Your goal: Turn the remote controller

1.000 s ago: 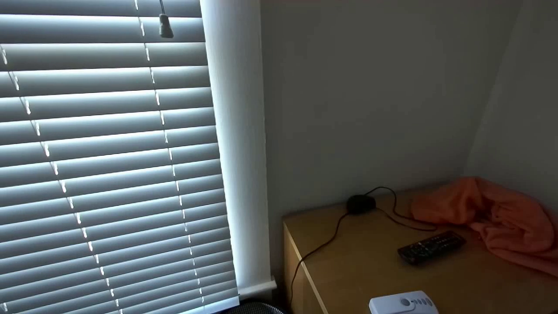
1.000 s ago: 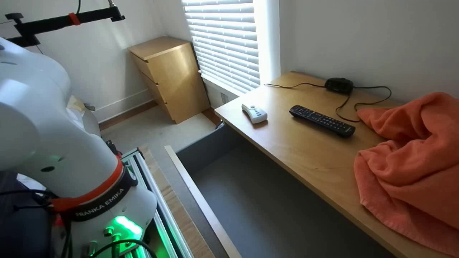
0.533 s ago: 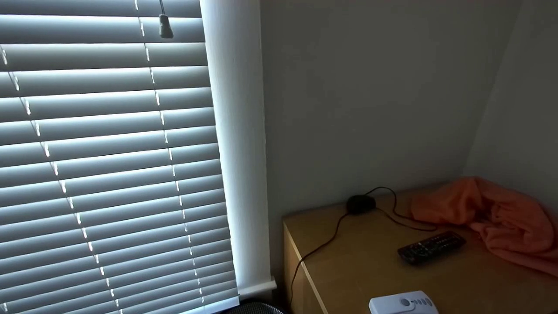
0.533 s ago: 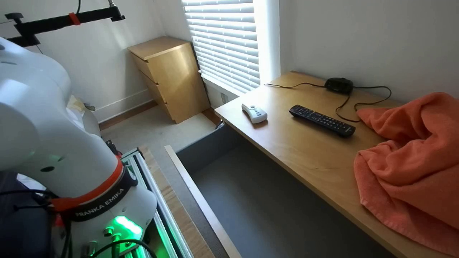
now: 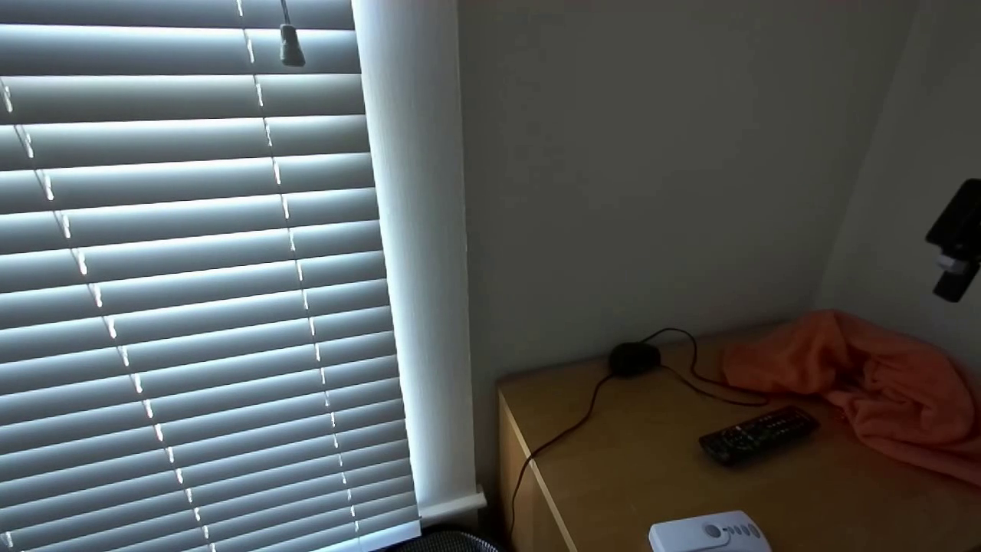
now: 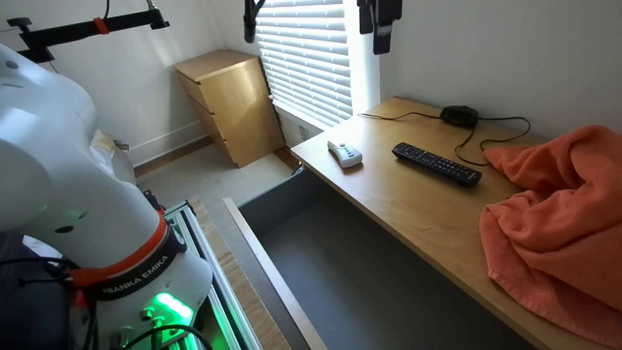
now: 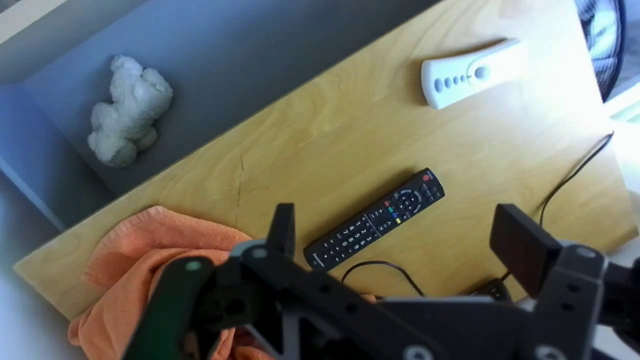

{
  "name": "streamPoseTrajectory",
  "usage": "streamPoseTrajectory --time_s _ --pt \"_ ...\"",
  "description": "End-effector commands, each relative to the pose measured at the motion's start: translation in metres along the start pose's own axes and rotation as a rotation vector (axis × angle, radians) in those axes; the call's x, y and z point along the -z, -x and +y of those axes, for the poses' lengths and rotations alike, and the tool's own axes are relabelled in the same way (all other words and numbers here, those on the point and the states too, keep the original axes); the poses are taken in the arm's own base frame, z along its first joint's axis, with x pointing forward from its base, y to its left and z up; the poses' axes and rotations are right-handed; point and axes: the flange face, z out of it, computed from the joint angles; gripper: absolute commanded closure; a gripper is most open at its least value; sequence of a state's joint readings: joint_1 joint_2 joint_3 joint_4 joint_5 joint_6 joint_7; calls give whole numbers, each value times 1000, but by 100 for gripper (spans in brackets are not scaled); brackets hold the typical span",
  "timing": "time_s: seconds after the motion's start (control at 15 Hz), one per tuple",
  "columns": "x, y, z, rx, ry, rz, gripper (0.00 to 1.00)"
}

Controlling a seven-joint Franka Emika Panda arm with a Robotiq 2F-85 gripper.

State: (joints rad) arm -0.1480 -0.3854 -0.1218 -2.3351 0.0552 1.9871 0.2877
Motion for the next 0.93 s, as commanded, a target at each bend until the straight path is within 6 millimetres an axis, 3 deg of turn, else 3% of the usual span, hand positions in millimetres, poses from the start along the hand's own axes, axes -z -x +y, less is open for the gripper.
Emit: streamPoseTrajectory --time_s 0.0,0.13,0.67,0.87 --pt "-40 -6 -17 -194 -65 -6 0" --pt "-53 -7 -25 -257 -100 38 0" --pt "-51 -14 -29 -218 -93 87 0" --pt "-73 -39 -43 -387 -48 106 0"
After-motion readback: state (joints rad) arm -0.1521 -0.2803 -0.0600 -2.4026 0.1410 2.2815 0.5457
